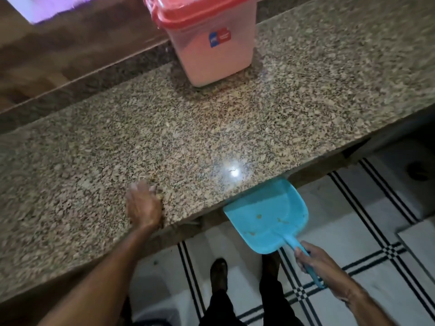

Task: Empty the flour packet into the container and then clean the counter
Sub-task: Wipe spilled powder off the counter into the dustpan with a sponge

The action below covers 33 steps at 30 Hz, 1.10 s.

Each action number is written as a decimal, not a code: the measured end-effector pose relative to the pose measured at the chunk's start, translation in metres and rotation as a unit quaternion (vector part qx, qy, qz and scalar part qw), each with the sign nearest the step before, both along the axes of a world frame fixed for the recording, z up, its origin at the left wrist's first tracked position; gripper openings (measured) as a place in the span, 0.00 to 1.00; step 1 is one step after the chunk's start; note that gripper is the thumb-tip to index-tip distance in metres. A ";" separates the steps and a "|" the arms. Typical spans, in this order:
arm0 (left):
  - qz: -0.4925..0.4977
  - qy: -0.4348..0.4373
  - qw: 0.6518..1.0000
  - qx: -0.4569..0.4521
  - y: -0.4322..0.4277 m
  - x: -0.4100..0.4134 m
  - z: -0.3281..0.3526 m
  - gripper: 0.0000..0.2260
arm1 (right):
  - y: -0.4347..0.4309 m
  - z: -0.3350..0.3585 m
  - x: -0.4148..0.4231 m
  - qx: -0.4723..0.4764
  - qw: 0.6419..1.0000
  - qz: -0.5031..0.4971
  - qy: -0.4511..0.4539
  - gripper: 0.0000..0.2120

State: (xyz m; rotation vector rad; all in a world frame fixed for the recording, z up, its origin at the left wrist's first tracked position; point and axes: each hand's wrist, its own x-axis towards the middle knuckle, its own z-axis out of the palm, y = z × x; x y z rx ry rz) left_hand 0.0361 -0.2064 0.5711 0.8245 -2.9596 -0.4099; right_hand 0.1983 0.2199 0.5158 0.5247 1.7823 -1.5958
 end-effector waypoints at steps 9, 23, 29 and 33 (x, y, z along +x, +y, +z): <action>-0.108 0.009 0.988 0.114 0.166 -0.016 -0.015 0.04 | 0.022 -0.006 -0.039 -0.023 0.997 0.079 0.009 0.16; -0.001 -0.083 0.997 -0.006 0.101 0.012 0.004 0.10 | 0.029 -0.012 -0.042 -0.037 0.992 0.123 0.012 0.21; -0.097 -0.043 0.989 0.106 0.199 -0.030 0.000 0.10 | 0.029 -0.005 -0.048 -0.042 0.993 0.113 0.015 0.16; -0.086 -0.026 0.990 0.110 0.150 -0.033 0.008 0.12 | 0.039 -0.001 -0.047 -0.040 0.993 0.104 0.024 0.17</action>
